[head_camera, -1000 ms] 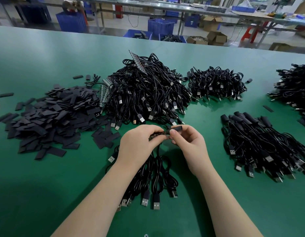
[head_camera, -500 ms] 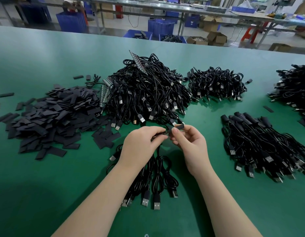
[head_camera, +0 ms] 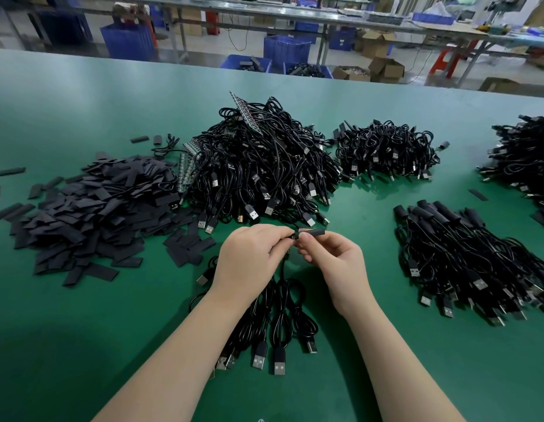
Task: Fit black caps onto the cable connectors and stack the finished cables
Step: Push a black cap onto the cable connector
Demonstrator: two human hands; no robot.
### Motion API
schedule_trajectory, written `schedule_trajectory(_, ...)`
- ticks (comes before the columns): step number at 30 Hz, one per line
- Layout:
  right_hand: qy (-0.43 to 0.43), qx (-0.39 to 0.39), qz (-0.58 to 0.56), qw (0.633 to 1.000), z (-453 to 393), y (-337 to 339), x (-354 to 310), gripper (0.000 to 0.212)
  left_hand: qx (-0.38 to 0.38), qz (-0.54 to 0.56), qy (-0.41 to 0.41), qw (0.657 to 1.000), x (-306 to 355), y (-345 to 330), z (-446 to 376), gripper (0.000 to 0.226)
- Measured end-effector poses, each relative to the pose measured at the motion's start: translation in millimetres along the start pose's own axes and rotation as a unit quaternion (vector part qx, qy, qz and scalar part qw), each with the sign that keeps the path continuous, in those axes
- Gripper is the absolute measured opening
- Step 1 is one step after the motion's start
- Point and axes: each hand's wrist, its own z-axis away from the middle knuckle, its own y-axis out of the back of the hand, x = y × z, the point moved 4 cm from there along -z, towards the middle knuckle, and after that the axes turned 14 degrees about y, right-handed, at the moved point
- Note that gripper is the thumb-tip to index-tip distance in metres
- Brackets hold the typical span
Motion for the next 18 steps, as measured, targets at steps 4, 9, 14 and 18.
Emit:
schedule_trajectory(4, 0.026, 0.007, 0.033, 0.999, -0.2, 0.6, -2.9, 0.013, -0.01, 0.017, 0.012, 1.0, -0.6, -1.4, 0.7, 0.017)
schedule_trajectory(9, 0.036, 0.009, 0.065, 0.997, 0.5, 0.3, -4.1, 0.012, -0.007, 0.051, 0.026, 0.998, -1.6, -1.7, 0.3, 0.016)
schedule_trajectory(14, 0.029, -0.005, 0.062, 0.998, 0.7, -1.1, -3.0, 0.011, -0.006, 0.083, 0.019, 0.996, -1.1, -1.6, 0.1, 0.018)
schedule_trajectory(18, 0.034, -0.014, 0.069, 0.997, 2.1, -3.0, -1.7, 0.013, -0.03, 0.109, 0.024, 0.993, -4.7, -3.3, -1.2, 0.02)
